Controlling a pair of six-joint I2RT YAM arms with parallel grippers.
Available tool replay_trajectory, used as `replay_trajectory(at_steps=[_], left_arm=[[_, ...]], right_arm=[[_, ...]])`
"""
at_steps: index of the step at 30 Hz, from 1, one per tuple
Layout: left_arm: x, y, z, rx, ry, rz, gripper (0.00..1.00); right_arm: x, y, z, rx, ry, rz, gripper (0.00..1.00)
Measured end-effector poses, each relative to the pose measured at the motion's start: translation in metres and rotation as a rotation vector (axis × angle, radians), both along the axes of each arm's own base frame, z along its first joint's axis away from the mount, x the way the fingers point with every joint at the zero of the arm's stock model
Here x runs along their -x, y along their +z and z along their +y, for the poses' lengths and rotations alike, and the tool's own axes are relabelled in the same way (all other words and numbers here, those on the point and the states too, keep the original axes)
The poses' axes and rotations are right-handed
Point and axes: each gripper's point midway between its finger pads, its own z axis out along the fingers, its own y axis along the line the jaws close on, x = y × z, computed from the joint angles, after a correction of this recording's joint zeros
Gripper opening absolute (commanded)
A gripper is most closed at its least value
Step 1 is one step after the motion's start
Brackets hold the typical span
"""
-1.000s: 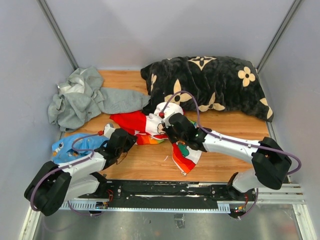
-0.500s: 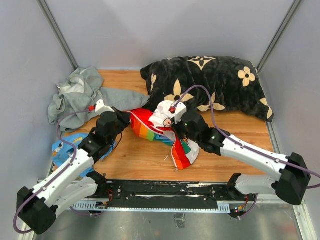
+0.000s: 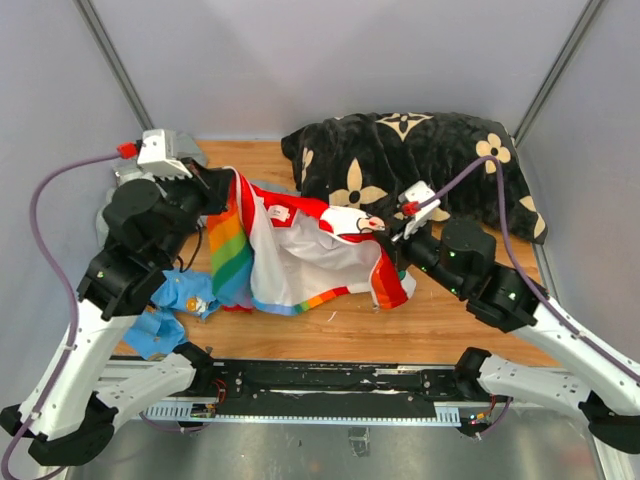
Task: Zip up the jacket
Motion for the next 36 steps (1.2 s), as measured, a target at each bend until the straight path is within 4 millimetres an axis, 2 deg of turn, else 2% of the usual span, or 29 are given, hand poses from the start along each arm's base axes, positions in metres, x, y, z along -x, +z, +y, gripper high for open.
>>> replay_trajectory(at_steps=[2, 4, 6, 7, 10, 13, 16, 18, 20, 22, 25, 27, 30, 33, 36], left_arm=[[0.004, 0.022, 0.000, -0.026, -0.021, -0.033, 0.04], [0.006, 0.038, -0.002, -0.048, -0.045, -0.060, 0.05], [0.002, 0.040, -0.008, -0.073, -0.072, -0.062, 0.05], [-0.003, 0.034, -0.015, -0.092, -0.091, -0.048, 0.05], [-0.025, 0.000, -0.036, -0.152, -0.141, 0.030, 0.05], [-0.055, -0.064, -0.061, -0.223, -0.187, 0.171, 0.04], [-0.079, -0.146, -0.084, -0.300, -0.238, 0.355, 0.02], [-0.087, -0.183, -0.095, -0.326, -0.273, 0.436, 0.03], [-0.095, -0.207, -0.108, -0.332, -0.309, 0.481, 0.05], [-0.103, -0.223, -0.119, -0.329, -0.341, 0.503, 0.07], [-0.121, -0.240, -0.140, -0.321, -0.384, 0.530, 0.15], [-0.137, -0.246, -0.155, -0.310, -0.410, 0.537, 0.31], [-0.151, -0.251, -0.171, -0.291, -0.442, 0.530, 0.50], [-0.150, -0.250, -0.175, -0.270, -0.454, 0.528, 0.64], [-0.141, -0.245, -0.171, -0.248, -0.456, 0.509, 0.71]], right_arm=[[0.007, 0.015, -0.007, -0.028, 0.006, -0.020, 0.08], [0.010, 0.020, -0.011, -0.038, 0.008, -0.027, 0.08], [0.011, 0.018, -0.013, -0.030, 0.004, -0.020, 0.06], [0.010, 0.016, -0.015, -0.023, -0.004, -0.016, 0.05], [0.003, -0.002, -0.015, 0.016, -0.040, 0.012, 0.07], [-0.012, -0.041, -0.019, 0.079, -0.096, 0.072, 0.07], [-0.030, -0.090, -0.027, 0.143, -0.166, 0.160, 0.07], [-0.039, -0.118, -0.035, 0.171, -0.211, 0.214, 0.07], [-0.049, -0.139, -0.043, 0.182, -0.255, 0.259, 0.07], [-0.062, -0.153, -0.047, 0.170, -0.294, 0.290, 0.08], [-0.082, -0.164, -0.051, 0.139, -0.344, 0.316, 0.11], [-0.094, -0.171, -0.054, 0.125, -0.378, 0.330, 0.16], [-0.102, -0.180, -0.058, 0.128, -0.404, 0.350, 0.26], [-0.105, -0.181, -0.056, 0.132, -0.404, 0.358, 0.39], [-0.102, -0.178, -0.056, 0.130, -0.393, 0.357, 0.48]])
